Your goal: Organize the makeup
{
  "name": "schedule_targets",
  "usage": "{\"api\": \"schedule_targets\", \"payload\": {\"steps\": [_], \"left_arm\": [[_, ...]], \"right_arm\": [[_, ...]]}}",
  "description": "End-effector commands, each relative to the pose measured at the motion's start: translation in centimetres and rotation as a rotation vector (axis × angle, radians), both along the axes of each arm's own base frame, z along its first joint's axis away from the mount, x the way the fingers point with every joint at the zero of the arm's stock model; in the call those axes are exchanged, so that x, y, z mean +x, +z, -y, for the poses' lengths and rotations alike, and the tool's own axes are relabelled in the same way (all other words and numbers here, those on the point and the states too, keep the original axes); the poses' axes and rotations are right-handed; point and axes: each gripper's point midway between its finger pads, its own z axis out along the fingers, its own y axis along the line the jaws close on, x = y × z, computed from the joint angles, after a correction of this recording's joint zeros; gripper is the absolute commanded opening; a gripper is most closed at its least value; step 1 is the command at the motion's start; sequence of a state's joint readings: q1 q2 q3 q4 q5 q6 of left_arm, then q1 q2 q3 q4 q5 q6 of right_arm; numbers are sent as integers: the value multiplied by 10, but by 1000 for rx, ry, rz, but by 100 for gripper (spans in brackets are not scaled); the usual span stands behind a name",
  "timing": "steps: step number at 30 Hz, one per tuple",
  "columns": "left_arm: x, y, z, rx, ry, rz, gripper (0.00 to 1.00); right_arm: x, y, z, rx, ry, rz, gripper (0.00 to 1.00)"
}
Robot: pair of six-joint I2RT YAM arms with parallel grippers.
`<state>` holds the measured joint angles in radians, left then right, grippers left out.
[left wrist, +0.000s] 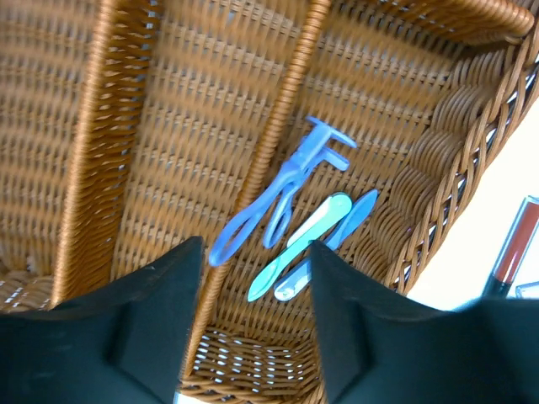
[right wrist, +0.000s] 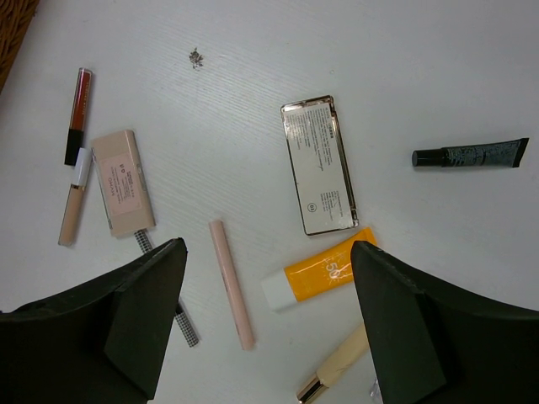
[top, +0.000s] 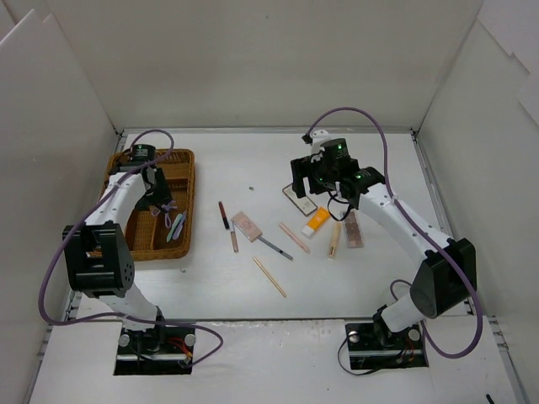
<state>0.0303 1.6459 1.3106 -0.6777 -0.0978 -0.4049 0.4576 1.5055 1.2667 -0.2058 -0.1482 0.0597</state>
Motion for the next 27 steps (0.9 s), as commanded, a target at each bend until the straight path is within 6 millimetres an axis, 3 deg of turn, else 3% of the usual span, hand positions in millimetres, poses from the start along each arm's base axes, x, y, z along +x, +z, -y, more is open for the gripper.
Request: {"api": "schedule_targets", "payload": {"steps": [1,7,14,20,27], "left_arm": [[12,4,-2,-65,15,53,46],[11,-3,-10,-80,40,42,33],[13,-8,4,-152,3,36,22],[14,1,10,-179,-18,62,0],[23,25,30,-265,-97,174,0]], "right_arm": [[3,17,-1,35,1,52,76],[0,15,2,29,-5,51,75],[1,16,3,29,-3,52,75],[1,14,3,29,-3,47,74],[0,16,2,36,-2,48,74]]}}
